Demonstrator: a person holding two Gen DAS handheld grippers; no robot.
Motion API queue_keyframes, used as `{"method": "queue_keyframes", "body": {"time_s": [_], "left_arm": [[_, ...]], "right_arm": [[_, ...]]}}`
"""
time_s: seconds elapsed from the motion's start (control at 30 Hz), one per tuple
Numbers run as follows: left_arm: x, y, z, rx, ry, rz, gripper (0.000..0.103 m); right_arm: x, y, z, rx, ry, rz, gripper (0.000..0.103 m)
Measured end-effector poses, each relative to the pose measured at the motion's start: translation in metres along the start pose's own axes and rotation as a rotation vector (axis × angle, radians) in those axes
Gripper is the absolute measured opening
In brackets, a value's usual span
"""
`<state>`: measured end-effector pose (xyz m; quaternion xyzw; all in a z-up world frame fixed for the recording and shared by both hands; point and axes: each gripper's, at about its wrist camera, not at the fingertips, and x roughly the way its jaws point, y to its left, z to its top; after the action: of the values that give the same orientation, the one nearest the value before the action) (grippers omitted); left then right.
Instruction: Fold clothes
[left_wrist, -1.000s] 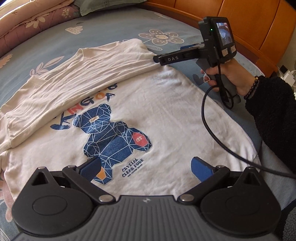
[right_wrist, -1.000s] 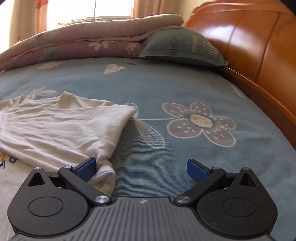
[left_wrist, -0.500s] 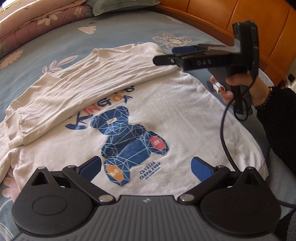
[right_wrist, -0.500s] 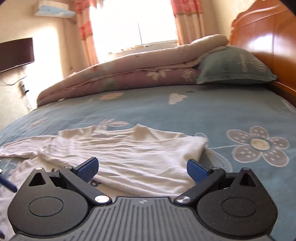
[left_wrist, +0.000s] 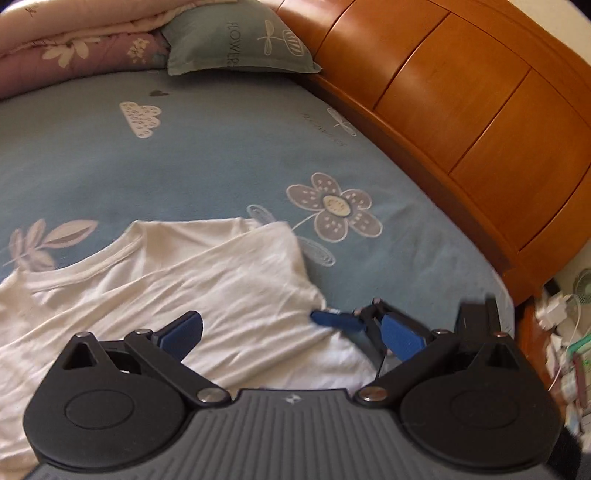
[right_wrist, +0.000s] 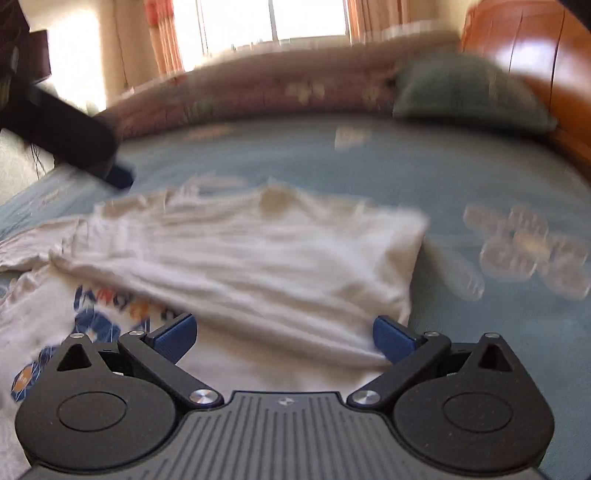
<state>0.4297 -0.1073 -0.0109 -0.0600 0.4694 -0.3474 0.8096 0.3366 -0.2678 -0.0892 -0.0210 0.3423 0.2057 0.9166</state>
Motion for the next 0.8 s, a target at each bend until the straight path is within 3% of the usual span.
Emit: {"method": "queue_keyframes", "body": {"time_s": [0.1,0.23,0.33,0.5,0.8], "left_arm": [[0.051,0.004,0.023,-0.07,0.049,-0.069,0.102],[0.113,0.016,0.035,-0.157,0.114,-0.142,0.102],[0.144,0.019,0.042,-0.183,0.105,-0.159,0.102],[0.16,0.018,0.059,-0.224,0.047,-0.154,0.102],[0.136,-0.008,0.029,-0.142,0.103,-0.194,0.102]], "right_arm": [[-0.001,0.012,-0.002,-0.062,0.028,-0.03,0.103],[-0.003,0.007,-0.001,-0.038,0.022,-0.008,0.103],[-0.003,0.007,-0.001,-0.038,0.016,-0.009,0.103],[-0.002,0.01,-0.001,-0.051,0.012,-0.019,0.103],[-0.003,0.012,0.0,-0.056,0.013,-0.024,0.103]]}}
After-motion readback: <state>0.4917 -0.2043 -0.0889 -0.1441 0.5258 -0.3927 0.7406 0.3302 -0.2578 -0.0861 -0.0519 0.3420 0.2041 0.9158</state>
